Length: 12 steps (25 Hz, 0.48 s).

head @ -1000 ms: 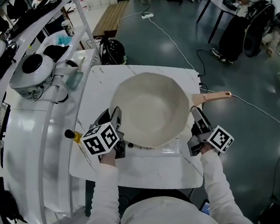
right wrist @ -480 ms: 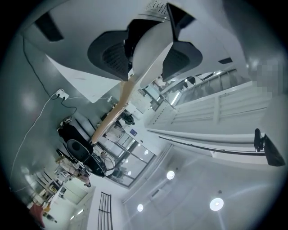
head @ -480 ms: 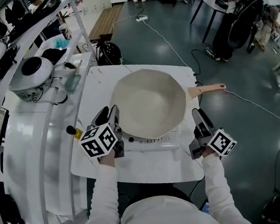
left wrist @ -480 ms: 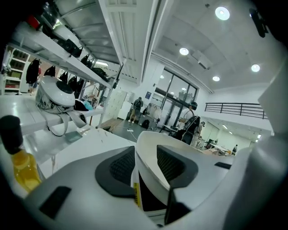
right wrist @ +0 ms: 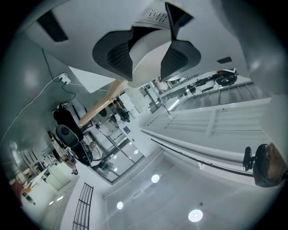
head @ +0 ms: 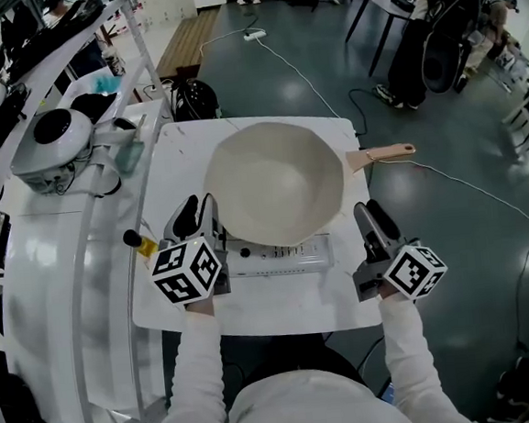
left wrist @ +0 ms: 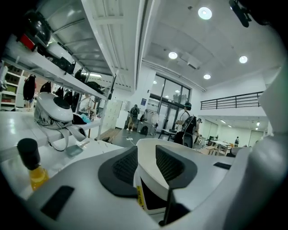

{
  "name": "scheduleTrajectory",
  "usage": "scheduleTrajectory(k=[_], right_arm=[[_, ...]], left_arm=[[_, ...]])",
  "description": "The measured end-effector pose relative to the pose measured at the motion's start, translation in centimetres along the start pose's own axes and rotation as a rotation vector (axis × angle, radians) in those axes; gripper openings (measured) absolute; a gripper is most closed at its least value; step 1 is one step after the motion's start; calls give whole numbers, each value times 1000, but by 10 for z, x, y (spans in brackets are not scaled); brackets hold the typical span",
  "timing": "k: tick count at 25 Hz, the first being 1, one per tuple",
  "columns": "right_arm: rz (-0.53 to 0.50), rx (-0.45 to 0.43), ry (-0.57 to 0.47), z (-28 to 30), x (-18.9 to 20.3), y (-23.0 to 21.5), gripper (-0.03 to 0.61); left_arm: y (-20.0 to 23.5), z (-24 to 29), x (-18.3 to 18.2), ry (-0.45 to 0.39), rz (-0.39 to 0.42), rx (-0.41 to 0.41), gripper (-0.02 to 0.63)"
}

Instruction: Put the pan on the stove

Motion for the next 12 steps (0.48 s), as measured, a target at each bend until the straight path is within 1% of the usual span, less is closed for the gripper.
scheduleTrajectory(k=[2,8,12], right_arm=[[-34,-4,0,-3,-2,8,201],[-124,7,-5,-10,-3,16,102],[-176,19,-4,-13,-3,19,48]], left_arm=[[-3,-5,-2,-11,18,0,137],[-16,-20,-4,-51,51,10,81],[-31,-29,-3,-66,104,25,48]])
Point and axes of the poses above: the fingertips, and each gripper's own axes: z forward along the fingers, y to its left, x out of its underside, the point moved 8 cm from there along -z, backward along the fingers, and after that the axes turned 6 degrees about y, right-handed, at the moved point
